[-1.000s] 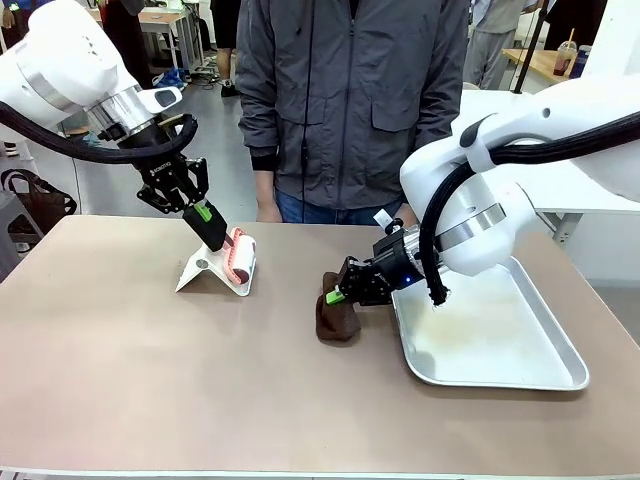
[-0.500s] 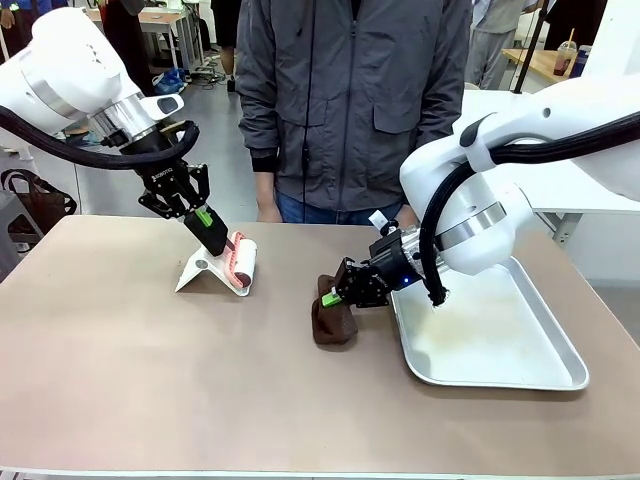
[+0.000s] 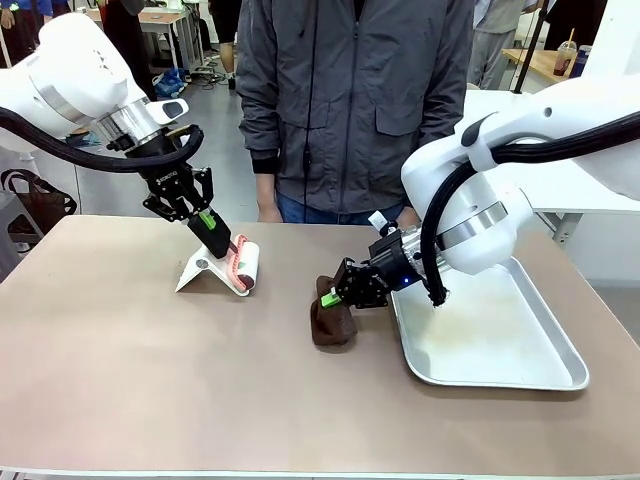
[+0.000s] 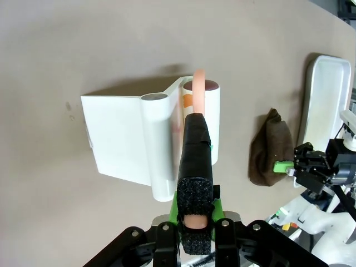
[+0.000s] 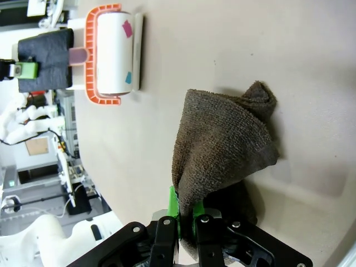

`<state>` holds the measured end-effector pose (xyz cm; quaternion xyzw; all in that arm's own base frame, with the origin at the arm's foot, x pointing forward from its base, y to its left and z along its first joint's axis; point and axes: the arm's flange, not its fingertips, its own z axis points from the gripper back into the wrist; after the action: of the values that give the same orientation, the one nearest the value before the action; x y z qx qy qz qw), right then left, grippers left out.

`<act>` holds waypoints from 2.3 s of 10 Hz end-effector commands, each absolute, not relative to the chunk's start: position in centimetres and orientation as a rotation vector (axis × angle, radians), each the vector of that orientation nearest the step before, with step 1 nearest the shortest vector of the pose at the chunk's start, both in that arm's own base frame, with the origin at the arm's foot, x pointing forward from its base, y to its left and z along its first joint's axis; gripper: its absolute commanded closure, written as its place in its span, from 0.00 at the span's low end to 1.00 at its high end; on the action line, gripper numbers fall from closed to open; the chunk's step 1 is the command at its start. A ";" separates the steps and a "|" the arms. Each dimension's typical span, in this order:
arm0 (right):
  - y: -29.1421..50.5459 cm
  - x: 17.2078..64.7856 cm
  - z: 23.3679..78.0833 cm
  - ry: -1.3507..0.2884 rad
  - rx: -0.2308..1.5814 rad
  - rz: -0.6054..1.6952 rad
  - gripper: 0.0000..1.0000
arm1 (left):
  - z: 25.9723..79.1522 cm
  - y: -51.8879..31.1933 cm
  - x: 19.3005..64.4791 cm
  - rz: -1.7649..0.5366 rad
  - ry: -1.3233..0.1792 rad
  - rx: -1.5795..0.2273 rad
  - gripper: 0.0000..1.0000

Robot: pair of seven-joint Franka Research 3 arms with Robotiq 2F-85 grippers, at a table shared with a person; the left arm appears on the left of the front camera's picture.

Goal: Clean the surface of the table.
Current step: Return the Lint Roller and towel to their original positions.

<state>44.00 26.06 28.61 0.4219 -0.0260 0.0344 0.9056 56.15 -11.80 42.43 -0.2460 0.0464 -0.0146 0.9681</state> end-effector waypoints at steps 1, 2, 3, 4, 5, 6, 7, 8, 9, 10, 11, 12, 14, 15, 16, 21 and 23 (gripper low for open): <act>25.7 44.2 28.5 -0.066 0.892 0.087 0.90 | 41.7 -11.6 56.6 -0.009 0.110 -0.453 0.78; 25.6 44.3 28.4 -0.062 0.890 0.079 0.90 | 41.7 -11.5 56.6 -0.008 0.117 -0.456 0.49; 25.6 44.3 28.3 -0.068 0.888 0.078 0.68 | 41.8 -11.4 56.6 -0.010 0.121 -0.450 0.18; 25.6 44.3 28.4 -0.071 0.891 0.080 0.43 | 42.0 -11.3 56.6 -0.007 0.115 -0.451 0.00; 25.6 44.3 28.4 -0.071 0.890 0.081 0.13 | 42.2 -11.1 56.6 -0.004 0.107 -0.447 0.00; 25.6 44.3 28.4 -0.071 0.887 0.082 0.00 | 42.5 -10.9 56.5 -0.001 0.100 -0.443 0.00; 25.5 44.4 28.4 -0.074 0.880 0.081 0.00 | 42.8 -10.5 56.4 0.006 0.088 -0.441 0.00; 25.5 44.5 28.5 -0.076 0.865 0.082 0.00 | 43.1 -10.0 56.2 0.014 0.082 -0.435 0.00; 25.6 44.6 28.9 -0.070 0.834 0.100 0.01 | 43.4 -9.2 55.9 0.018 0.078 -0.419 0.00; 25.6 44.7 29.6 -0.057 0.802 0.122 0.00 | 43.8 -8.5 55.4 0.023 0.078 -0.403 0.00; 25.6 44.8 31.1 -0.065 0.743 0.145 0.00 | 44.4 -7.8 54.6 0.018 0.084 -0.401 0.00; 25.7 44.9 32.9 -0.073 0.690 0.175 0.00 | 45.3 -7.1 53.5 0.004 0.080 -0.417 0.00; 24.8 44.8 36.6 -0.097 0.632 0.201 0.00 | 47.7 -4.5 49.7 -0.047 0.059 -0.506 0.00; 23.5 44.5 38.0 -0.118 0.643 0.171 0.00 | 48.7 -2.7 47.3 -0.034 0.061 -0.556 0.00; 21.8 43.7 38.9 -0.127 0.702 0.145 0.00 | 49.2 -1.1 44.4 -0.046 0.062 -0.622 0.00; 12.6 36.7 36.9 -0.035 1.248 0.242 0.00 | 46.1 7.1 36.0 -0.034 0.105 -0.903 0.00; 9.2 34.2 36.3 -0.144 1.354 0.172 0.00 | 45.0 9.9 37.1 0.024 0.001 -1.020 0.00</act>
<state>36.21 10.56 36.88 0.6058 -0.0385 0.0935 0.7891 35.49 9.75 45.14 -0.4611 0.0331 0.0111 0.8867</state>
